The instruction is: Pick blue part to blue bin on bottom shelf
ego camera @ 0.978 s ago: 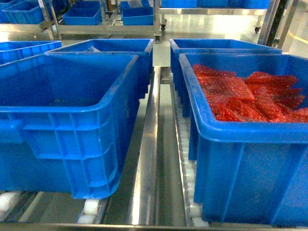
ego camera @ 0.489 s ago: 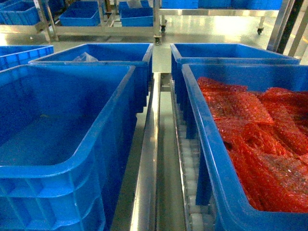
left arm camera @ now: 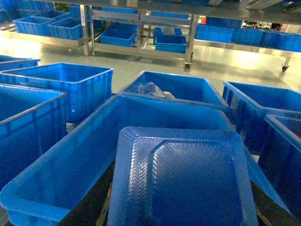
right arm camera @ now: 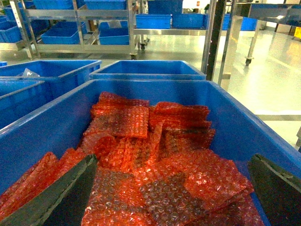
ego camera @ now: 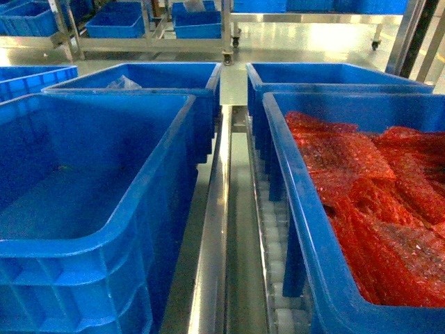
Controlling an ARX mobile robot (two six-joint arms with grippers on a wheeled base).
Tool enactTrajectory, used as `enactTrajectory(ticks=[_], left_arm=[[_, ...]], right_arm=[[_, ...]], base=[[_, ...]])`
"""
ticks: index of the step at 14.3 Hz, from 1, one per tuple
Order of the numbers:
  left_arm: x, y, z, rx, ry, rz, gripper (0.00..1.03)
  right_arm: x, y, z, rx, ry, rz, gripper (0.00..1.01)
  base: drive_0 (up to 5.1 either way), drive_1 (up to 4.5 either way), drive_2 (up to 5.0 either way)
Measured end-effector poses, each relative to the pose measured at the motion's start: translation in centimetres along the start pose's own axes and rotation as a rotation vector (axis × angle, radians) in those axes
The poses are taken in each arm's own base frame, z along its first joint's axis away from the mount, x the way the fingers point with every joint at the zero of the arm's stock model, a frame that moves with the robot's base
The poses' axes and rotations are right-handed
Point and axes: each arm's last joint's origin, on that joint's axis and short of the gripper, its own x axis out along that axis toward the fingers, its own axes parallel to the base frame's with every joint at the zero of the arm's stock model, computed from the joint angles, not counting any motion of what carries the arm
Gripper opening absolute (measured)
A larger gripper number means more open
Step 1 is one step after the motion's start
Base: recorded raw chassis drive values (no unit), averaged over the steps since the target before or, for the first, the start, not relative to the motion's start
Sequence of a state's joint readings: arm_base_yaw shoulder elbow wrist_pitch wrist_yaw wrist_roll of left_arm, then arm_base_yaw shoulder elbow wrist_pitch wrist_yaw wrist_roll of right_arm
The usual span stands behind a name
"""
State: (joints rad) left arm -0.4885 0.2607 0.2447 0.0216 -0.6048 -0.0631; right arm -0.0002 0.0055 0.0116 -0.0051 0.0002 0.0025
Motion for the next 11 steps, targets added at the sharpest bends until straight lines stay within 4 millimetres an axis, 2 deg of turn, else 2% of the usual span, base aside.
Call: enactTrajectory(ticks=[11], left_arm=[[0.0, 0.0, 0.0, 0.0, 0.0, 0.0, 0.43]], right_arm=[[0.0, 0.0, 0.0, 0.0, 0.0, 0.0, 0.98]], base=[[0.0, 0.0, 0.0]])
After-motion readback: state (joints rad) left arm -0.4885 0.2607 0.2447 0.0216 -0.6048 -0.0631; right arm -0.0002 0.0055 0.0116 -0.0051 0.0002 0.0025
